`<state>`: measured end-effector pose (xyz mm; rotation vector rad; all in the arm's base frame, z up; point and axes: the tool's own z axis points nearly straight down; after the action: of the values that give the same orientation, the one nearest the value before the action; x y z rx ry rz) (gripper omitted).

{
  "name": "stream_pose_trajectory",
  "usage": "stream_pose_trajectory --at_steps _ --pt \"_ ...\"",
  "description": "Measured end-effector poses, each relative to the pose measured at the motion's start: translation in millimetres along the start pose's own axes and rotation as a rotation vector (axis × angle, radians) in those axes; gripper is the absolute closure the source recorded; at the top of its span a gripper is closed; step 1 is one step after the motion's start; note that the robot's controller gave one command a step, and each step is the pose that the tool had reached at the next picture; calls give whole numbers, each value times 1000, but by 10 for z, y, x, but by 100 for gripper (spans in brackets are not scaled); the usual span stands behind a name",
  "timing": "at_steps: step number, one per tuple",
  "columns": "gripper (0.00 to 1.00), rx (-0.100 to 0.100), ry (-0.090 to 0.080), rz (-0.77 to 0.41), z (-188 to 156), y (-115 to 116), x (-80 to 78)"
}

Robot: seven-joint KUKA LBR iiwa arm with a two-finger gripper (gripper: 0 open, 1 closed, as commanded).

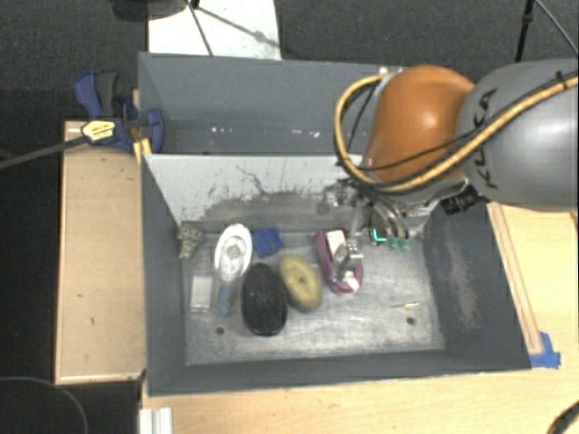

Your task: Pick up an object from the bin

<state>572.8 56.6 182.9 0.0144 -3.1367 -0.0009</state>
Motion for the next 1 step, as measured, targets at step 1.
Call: stream_pose_trajectory --at_steps 1 --pt "0 0 -20 -234 1093 600 179"
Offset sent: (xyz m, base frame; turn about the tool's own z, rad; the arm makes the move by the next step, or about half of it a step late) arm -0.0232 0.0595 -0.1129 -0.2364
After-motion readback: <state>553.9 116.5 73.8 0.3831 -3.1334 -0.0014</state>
